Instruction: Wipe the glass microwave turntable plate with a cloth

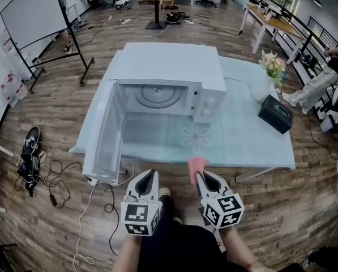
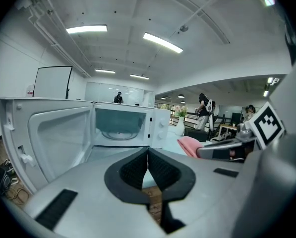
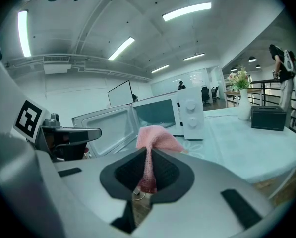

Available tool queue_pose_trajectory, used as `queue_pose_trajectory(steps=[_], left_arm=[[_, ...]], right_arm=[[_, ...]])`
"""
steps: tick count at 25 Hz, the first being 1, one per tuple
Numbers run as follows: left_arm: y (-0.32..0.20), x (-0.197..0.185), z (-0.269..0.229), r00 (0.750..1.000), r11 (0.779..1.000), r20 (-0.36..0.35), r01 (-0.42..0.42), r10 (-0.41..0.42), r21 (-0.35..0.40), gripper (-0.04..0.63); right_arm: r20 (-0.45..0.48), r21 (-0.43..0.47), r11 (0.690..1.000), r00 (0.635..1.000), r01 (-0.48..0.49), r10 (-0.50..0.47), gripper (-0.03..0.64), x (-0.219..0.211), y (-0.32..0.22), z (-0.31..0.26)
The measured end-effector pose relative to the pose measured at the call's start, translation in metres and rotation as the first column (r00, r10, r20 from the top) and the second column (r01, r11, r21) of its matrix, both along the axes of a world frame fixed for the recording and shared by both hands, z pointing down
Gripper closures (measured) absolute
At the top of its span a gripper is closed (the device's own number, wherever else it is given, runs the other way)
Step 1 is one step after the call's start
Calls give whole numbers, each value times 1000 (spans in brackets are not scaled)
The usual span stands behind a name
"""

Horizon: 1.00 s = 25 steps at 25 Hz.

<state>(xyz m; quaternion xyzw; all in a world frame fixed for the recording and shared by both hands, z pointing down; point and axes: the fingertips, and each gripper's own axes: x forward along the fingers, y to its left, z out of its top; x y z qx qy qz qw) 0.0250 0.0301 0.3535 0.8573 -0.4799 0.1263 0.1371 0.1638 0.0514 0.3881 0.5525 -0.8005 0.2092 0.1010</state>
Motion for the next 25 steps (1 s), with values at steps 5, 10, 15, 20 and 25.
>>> queue_pose_trajectory(steps=[5, 10, 15, 20, 25], left_arm=[[-31, -2, 0, 1000, 1000, -6, 5, -5, -5, 592], [-67, -4, 5, 1000, 1000, -15, 14, -14, -25, 592], [-107, -2, 9, 1000, 999, -24, 8, -9, -38, 592], [-143, -2, 14, 1000, 998, -29, -2, 0, -57, 592], [-171, 0, 19, 999, 998, -37, -21, 19, -67, 592]], right_arm=[[5, -15, 1000, 1000, 9, -8, 604, -6, -33, 2], [8, -31, 999, 1000, 14, -14, 604, -10, -70, 6], [-2, -47, 999, 1000, 12, -12, 604, -12, -109, 9], [-5, -65, 998, 1000, 0, 0, 604, -14, -144, 12], [-9, -80, 997, 1000, -12, 11, 604, -18, -169, 17]])
